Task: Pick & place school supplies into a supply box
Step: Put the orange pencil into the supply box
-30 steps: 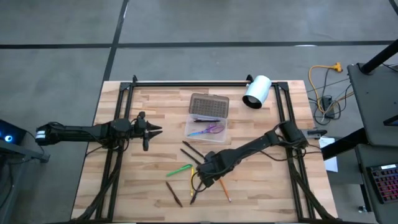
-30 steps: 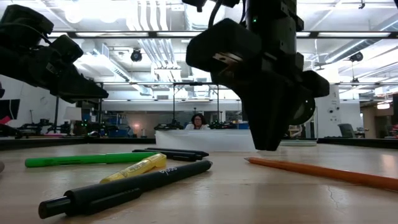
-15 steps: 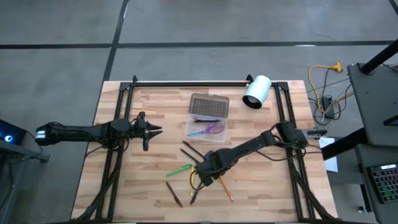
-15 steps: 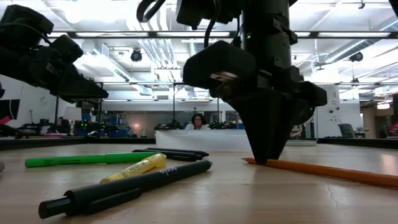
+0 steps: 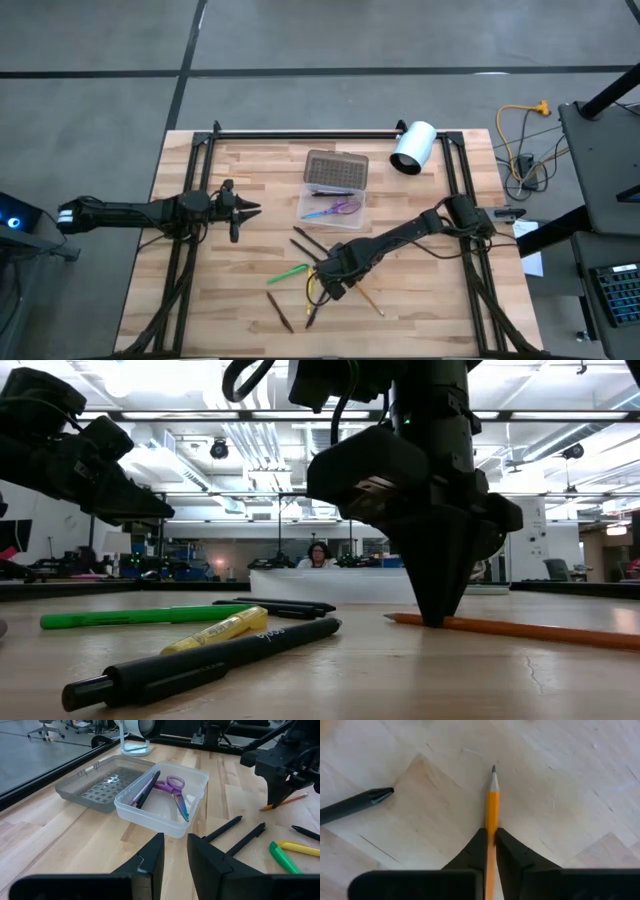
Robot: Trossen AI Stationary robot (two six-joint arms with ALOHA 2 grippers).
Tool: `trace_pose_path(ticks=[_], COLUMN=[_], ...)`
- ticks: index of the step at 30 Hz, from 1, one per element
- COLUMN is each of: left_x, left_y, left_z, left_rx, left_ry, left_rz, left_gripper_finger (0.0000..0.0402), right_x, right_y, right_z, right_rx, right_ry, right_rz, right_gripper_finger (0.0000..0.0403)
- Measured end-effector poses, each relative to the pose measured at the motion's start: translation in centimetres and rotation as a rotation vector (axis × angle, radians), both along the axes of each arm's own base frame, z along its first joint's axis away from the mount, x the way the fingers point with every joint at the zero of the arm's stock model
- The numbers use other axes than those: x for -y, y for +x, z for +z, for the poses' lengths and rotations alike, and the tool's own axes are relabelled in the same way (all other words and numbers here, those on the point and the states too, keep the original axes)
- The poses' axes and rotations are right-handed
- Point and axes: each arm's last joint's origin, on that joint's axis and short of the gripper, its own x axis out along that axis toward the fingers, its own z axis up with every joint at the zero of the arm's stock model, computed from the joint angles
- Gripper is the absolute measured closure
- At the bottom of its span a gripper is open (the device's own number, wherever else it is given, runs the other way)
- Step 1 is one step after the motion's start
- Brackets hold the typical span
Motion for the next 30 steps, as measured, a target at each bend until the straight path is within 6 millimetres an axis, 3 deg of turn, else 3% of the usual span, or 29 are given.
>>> trace_pose_path(ticks=[11, 21, 30], left_x=[0.0, 0.0, 0.0], left_y=[0.0, 0.0, 0.0], left_z=[0.0, 0.0, 0.0], left_rx=[0.0, 0.0, 0.0], left_ry=[0.0, 0.0, 0.0], left_rz=[0.0, 0.0, 0.0], left_gripper_finger=[0.0332, 0.0332, 0.0332], right_x=[0.5, 0.6, 0.8], right_y=[-0.6, 0.3, 0.5], right_z=[0.2, 4.1, 5.3], right_rx=[-0.074, -0.028, 0.006], right_ry=[-0.017, -0.219, -0.343], right_rz=[0.031, 0.052, 0.105], right_gripper_finger=[0.039, 0.039, 0.039])
